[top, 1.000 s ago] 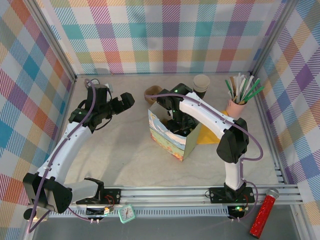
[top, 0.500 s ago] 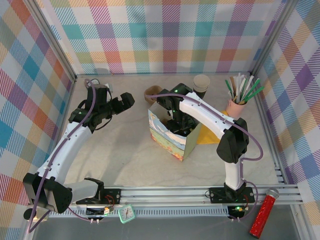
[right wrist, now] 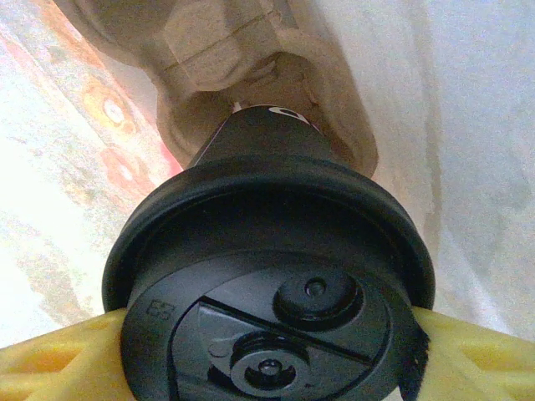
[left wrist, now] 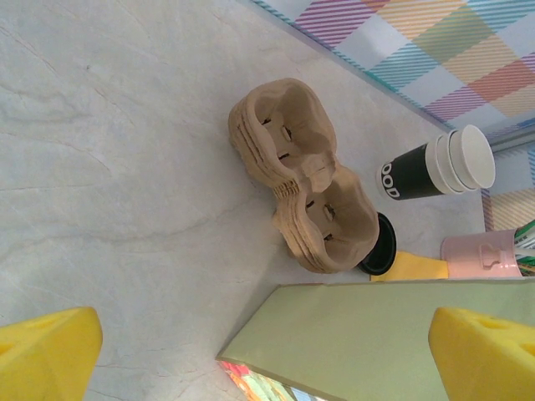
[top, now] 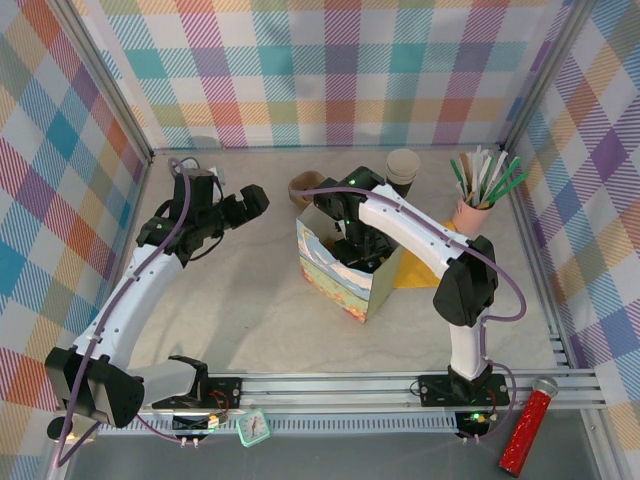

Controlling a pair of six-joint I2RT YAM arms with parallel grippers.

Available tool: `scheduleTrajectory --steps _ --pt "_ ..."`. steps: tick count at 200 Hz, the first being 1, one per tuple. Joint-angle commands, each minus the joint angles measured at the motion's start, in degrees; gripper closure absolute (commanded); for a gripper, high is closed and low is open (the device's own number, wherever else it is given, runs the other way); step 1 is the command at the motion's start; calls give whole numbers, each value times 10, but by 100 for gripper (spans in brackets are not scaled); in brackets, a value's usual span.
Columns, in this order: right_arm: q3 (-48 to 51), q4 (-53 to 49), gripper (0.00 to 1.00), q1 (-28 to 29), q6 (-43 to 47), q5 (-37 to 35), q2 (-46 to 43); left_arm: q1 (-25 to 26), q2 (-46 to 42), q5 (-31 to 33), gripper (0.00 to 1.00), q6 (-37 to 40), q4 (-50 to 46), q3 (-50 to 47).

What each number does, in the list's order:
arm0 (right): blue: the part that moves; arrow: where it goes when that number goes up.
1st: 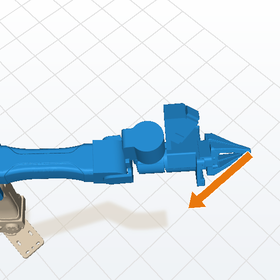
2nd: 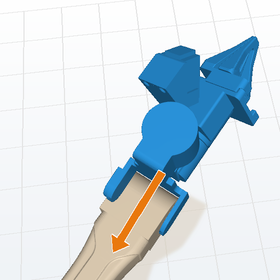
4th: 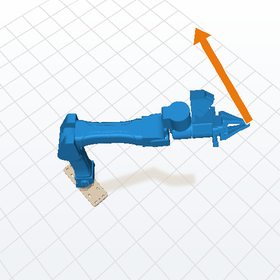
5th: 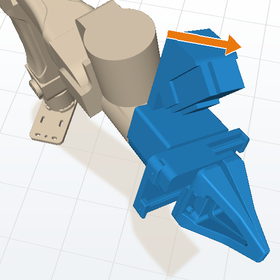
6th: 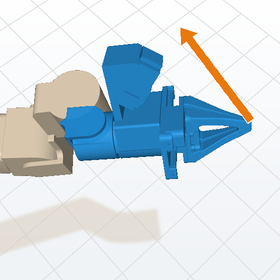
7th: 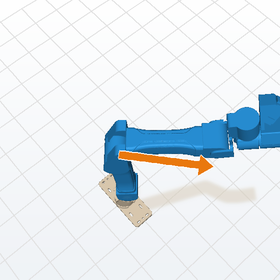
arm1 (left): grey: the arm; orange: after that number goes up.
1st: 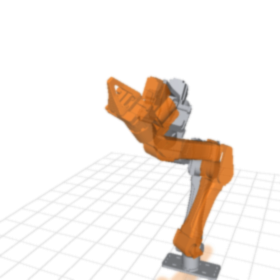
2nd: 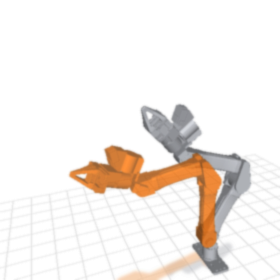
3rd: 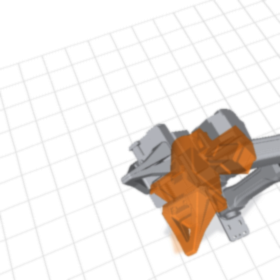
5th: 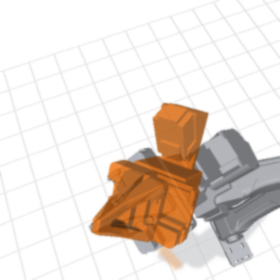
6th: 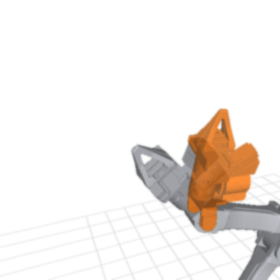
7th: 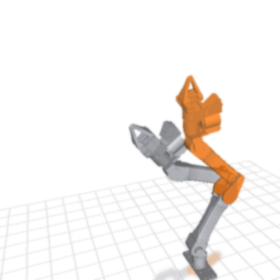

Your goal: Pack the takeout coffee

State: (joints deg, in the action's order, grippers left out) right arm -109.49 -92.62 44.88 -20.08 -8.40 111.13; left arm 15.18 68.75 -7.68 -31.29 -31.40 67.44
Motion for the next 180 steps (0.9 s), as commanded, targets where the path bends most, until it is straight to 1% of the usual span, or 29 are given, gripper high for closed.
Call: scheduleTrajectory --steps 1,106,180 --pt "1 -60 27 -5 5 -4 -8 -7 -14 -8 0 -3 3 7" --pt "-32 -71 27 -6 13 -7 8 -7 -13 -6 0 -3 3 6" --pt "-37 -72 28 -6 16 -4 15 -7 -12 -6 0 -3 2 5"
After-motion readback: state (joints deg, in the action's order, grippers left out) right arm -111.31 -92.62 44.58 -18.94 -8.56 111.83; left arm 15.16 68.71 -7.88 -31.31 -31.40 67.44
